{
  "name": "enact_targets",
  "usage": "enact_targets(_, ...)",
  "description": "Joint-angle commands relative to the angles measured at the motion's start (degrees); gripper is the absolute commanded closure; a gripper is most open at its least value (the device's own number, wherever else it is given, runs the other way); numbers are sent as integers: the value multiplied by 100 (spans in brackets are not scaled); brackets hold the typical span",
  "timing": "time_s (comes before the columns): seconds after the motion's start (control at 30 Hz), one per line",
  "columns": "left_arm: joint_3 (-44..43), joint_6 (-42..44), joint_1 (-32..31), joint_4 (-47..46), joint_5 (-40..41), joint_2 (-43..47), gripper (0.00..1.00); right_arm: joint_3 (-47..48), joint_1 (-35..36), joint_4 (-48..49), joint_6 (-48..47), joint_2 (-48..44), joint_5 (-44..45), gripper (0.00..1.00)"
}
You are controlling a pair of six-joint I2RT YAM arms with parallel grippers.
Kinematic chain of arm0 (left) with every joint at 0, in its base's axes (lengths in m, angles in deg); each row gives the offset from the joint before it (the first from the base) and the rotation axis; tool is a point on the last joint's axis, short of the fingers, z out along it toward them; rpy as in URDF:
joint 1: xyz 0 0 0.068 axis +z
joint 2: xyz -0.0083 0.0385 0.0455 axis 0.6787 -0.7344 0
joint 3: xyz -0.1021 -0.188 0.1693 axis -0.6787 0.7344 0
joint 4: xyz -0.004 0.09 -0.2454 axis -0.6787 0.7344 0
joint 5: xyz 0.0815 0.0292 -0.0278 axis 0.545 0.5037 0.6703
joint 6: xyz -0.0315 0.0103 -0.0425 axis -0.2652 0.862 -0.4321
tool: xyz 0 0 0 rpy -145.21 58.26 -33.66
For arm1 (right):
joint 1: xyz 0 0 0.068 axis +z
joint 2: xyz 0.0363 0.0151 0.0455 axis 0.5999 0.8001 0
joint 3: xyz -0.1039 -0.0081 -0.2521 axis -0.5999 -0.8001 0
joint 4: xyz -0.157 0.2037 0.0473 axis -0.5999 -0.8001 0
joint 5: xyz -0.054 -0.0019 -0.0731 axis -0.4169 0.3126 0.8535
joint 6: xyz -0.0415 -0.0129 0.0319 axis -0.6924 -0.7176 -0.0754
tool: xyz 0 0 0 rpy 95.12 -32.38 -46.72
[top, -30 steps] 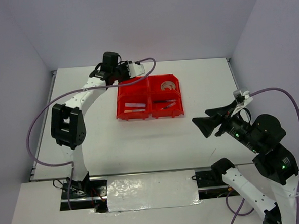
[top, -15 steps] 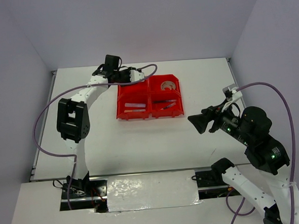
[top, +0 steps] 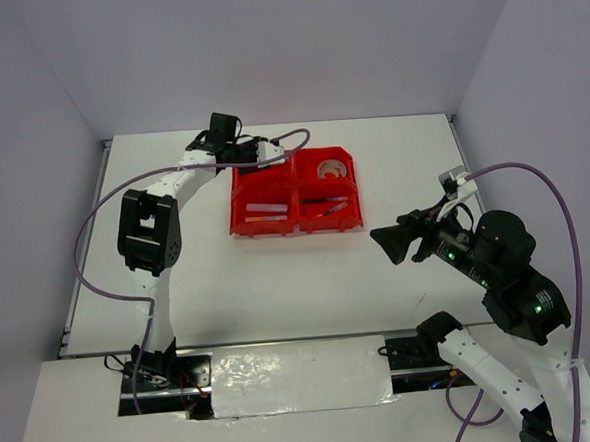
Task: Sort the stationery into containers
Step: Place the stationery in the storage box.
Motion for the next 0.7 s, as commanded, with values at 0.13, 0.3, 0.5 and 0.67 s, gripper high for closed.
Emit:
enact_targets(0.13, -46, -251, 56, -512, -198, 50, 54, -19, 32, 188, -109, 33, -99, 18)
enact_targets(0.3, 156, -470, 100, -784, -241, 217, 45, -19, 32, 196, -109, 42, -99, 18)
enact_targets(0.5, 208, -496, 126, -802, -224, 261, 41, 8, 32, 161, -118, 15, -56, 18)
enact_targets(0.67, 357, -1074, 179, -1213, -425, 734, 44, 69, 32, 170, -118, 85, -47, 18)
